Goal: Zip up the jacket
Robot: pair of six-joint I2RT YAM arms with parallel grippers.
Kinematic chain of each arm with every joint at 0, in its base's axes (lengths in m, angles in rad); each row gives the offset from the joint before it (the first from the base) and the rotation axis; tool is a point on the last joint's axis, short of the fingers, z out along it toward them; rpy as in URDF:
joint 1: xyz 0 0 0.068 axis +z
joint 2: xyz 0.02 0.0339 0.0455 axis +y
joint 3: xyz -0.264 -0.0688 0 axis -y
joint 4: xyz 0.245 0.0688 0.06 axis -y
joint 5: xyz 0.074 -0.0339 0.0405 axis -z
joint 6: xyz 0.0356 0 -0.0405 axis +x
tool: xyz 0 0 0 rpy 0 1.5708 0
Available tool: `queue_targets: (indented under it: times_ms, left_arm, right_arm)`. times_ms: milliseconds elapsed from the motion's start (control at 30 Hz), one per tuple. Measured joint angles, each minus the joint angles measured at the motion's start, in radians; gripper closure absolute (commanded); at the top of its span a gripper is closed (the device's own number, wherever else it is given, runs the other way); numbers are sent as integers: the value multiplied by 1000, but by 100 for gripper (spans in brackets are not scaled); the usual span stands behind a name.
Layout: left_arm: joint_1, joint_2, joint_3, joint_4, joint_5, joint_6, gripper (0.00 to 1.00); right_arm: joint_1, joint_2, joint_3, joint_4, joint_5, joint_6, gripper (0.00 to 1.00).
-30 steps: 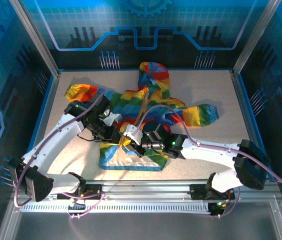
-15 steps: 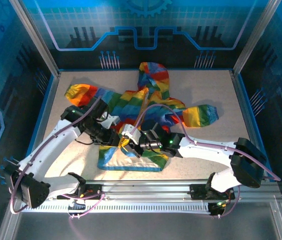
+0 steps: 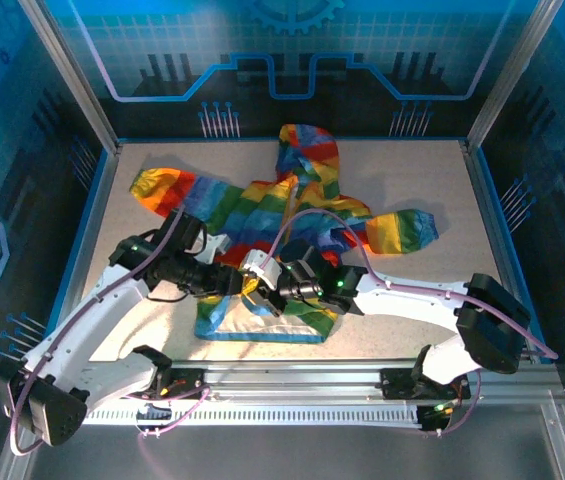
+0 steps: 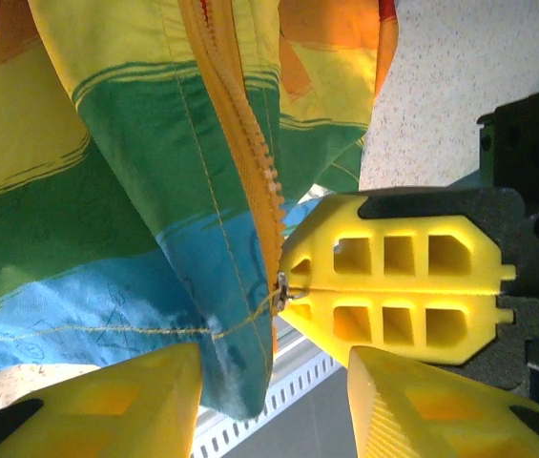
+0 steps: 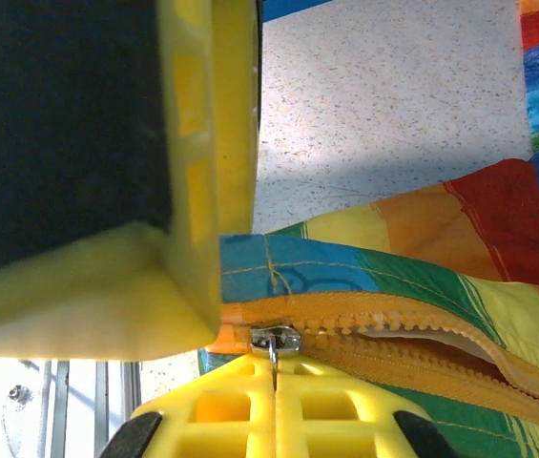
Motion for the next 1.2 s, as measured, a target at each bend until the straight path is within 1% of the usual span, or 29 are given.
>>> queue_targets:
  times_ms: [100,200,367,600,800,1000,1200]
  left_arm:
    - [2,-8,-29,33,3,-30,59]
    - [2,-8,-44,44,6,-53,69]
    - [2,-8,-44,55,13,-72,84]
    - [3,-8,-44,53,13,-71,100]
    - [3,5,-32,30,13,-40,100]
    - [3,74,77,-58,-9,25,100]
    - [3,79,120,-103,-21,72,100]
  right_arm:
    - [0,8,0,0,0,1,100]
    - [0,14,0,0,0,4,100]
    - [0,19,0,0,0,4,100]
    - [0,38,21,-20,0,8,100]
    - [0,49,46,-52,-7,8,100]
    - [-1,49,61,-50,-3,10,100]
    - [-8,49,64,-32,-17,47,100]
